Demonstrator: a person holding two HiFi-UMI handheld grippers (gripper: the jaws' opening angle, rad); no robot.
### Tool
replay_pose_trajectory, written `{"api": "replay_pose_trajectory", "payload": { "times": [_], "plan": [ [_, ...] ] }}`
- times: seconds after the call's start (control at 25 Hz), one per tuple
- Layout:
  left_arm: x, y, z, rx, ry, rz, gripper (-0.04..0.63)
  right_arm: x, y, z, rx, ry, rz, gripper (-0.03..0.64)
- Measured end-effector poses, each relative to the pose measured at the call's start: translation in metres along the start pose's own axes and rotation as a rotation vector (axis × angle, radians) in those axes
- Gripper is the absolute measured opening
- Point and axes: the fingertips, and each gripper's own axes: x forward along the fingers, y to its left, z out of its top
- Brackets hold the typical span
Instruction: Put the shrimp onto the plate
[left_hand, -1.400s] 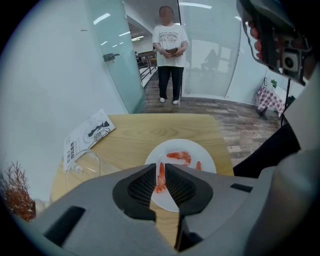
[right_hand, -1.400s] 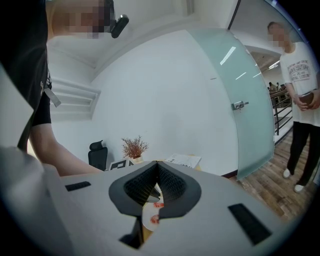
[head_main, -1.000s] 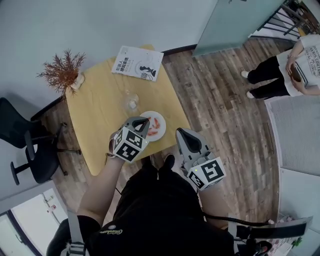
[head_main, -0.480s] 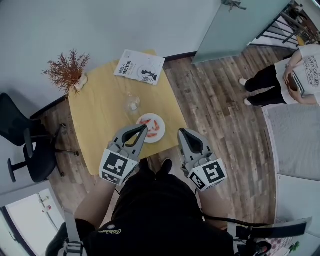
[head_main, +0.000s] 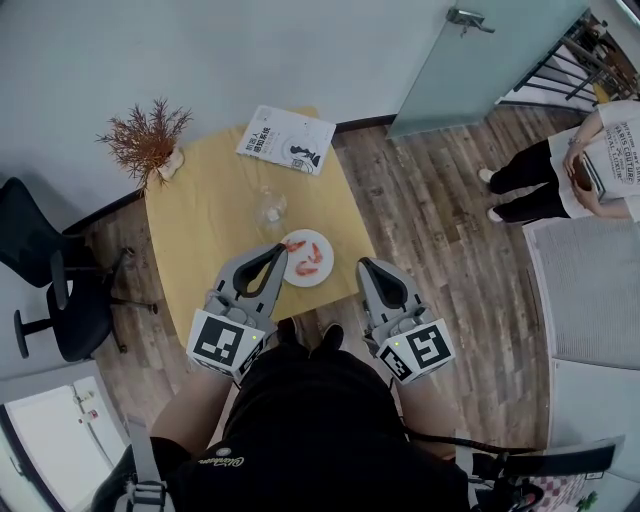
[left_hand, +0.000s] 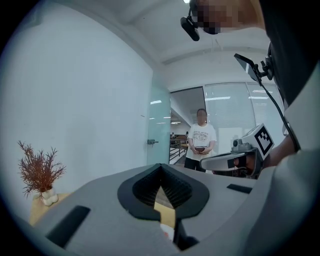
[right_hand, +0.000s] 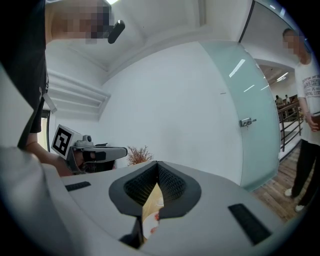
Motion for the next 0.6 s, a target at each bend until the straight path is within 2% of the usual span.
{"api": "replay_pose_trajectory", "payload": {
  "times": [0.32, 0.6],
  "plan": [
    [-0.0008, -0.0074, 0.0021, 0.023, -0.005, -0.011, 0.005, -0.004, 0.0034, 0.0091, -0.014, -0.033, 0.008, 0.003],
    [0.0, -0.0066, 0.0009, 0.007, 0.003, -0.012, 0.005, -0.0064, 0.0031, 0.0107, -0.045, -0.026, -0.014, 0.003]
  ]
}}
